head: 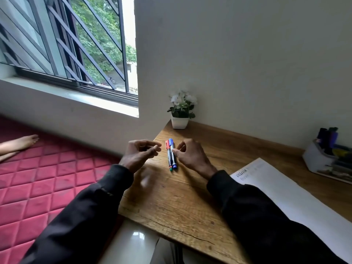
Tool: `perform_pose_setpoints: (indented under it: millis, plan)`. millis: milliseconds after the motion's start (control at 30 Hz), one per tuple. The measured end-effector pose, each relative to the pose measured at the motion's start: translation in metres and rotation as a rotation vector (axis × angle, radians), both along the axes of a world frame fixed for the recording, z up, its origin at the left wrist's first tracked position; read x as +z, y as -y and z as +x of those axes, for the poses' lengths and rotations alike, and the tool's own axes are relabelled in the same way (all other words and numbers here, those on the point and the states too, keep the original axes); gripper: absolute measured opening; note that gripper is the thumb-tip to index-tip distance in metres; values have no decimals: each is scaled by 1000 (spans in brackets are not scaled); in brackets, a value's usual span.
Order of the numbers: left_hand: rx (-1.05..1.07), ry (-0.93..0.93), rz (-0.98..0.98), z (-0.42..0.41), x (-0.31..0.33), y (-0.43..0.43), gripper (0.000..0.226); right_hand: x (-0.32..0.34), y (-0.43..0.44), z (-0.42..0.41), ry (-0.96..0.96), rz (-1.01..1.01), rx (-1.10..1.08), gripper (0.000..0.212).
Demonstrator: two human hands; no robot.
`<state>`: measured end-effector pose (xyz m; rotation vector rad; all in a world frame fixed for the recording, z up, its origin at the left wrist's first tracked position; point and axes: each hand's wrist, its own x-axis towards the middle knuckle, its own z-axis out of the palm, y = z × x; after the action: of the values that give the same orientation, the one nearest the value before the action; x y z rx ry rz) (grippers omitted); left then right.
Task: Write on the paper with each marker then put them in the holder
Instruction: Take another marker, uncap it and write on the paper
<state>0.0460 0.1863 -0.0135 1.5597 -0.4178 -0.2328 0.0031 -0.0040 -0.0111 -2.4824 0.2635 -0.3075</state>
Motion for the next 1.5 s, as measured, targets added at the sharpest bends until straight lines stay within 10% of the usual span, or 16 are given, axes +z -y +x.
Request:
perform_pose_setpoints:
  millis: [533, 967, 1167, 1500]
  plan:
    - [-20, 23, 27, -3, -3, 25, 20, 8, 26, -29, -156, -243, -101, 13]
    - [-186, 464, 126, -40, 13, 98, 18, 53, 100, -119, 130, 258, 21, 9]
    - [-299, 473, 40, -66, 28, 128, 18, 56, 111, -152, 198, 1008, -23, 45]
    - [-467, 492, 216, -75, 49, 151, 12, 65, 139, -173, 43, 934, 216, 42]
